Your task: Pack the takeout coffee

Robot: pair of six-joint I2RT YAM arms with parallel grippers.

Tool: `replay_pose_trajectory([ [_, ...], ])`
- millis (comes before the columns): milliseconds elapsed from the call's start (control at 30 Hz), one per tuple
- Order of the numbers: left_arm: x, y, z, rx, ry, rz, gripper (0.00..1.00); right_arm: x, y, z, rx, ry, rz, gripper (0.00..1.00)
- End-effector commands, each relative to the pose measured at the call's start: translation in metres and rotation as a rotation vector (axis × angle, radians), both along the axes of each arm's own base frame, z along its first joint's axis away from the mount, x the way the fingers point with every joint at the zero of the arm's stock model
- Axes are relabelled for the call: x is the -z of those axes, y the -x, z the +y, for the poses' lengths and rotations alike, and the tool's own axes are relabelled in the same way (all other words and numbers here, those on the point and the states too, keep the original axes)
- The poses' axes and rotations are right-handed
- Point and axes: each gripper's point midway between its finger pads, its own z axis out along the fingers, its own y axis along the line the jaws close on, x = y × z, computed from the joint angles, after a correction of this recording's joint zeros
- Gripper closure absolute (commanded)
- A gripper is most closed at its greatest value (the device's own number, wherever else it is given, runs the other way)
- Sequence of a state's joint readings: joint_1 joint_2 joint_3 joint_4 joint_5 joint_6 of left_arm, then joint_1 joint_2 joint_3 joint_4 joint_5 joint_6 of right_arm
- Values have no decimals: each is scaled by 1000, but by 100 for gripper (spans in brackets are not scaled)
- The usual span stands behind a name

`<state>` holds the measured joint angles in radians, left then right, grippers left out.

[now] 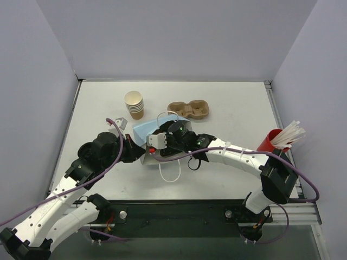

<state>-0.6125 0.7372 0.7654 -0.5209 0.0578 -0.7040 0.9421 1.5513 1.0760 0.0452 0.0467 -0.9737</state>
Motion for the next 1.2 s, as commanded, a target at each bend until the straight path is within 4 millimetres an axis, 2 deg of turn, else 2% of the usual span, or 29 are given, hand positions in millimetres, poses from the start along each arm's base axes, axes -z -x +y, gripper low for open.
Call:
replay_pose_trajectory([
  [0, -11, 3, -5, 17, 46, -4, 100, 0, -5, -7, 13, 23, -58, 69],
  [333, -15, 1, -10, 16, 70, 7, 100, -3, -14, -9, 27, 22, -108, 69],
  [600, -13, 0, -10, 16, 69, 19, 100, 7, -12, -1, 11, -10, -86, 69],
  [833, -12, -2, -11, 10, 77, 31, 100, 11, -21, 5, 15, -48, -98, 70],
  [1067, -13, -5, -11, 3, 92, 39, 100, 14, -28, 2, 34, -67, -102, 69],
  [1167, -12, -6, -10, -7, 98, 45, 100, 17, -29, 0, 38, -78, -108, 66],
])
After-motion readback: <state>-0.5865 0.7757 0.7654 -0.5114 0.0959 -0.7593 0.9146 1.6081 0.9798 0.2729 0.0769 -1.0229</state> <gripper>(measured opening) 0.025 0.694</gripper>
